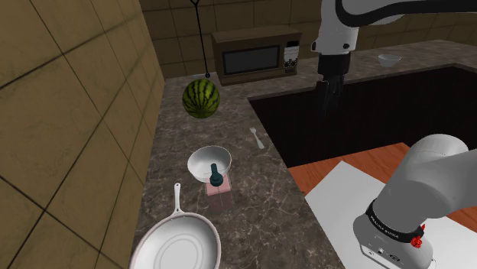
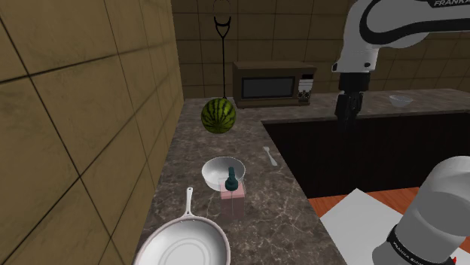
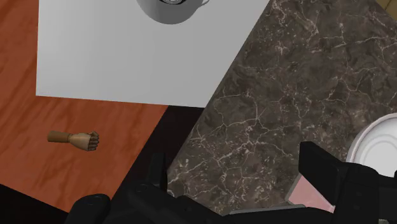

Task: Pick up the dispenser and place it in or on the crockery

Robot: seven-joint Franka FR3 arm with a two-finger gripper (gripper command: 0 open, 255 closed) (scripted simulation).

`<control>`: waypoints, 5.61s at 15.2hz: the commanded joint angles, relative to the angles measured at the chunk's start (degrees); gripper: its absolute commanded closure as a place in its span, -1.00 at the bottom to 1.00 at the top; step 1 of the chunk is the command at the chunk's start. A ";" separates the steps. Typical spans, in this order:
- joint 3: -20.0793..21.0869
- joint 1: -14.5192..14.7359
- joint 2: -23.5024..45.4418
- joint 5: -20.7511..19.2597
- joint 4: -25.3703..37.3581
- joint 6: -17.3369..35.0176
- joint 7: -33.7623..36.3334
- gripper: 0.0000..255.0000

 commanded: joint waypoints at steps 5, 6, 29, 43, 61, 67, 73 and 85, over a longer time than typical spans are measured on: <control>4.99 1.83 3.97 3.29 0.20 4.86 4.83 -1.00; 6.22 2.26 5.16 3.99 0.44 6.09 6.01 -1.00; 28.98 8.40 48.35 -2.55 26.43 26.68 37.05 -1.00; 29.30 9.51 52.42 -4.67 24.33 32.48 39.20 -1.00; 29.36 9.33 50.88 -3.95 26.57 28.85 38.87 1.00; 29.36 9.16 49.43 -3.32 29.67 24.45 38.65 1.00; 29.33 9.05 48.45 -2.92 33.25 19.98 38.60 1.00; 28.98 8.69 49.29 -3.43 42.91 11.04 38.41 1.00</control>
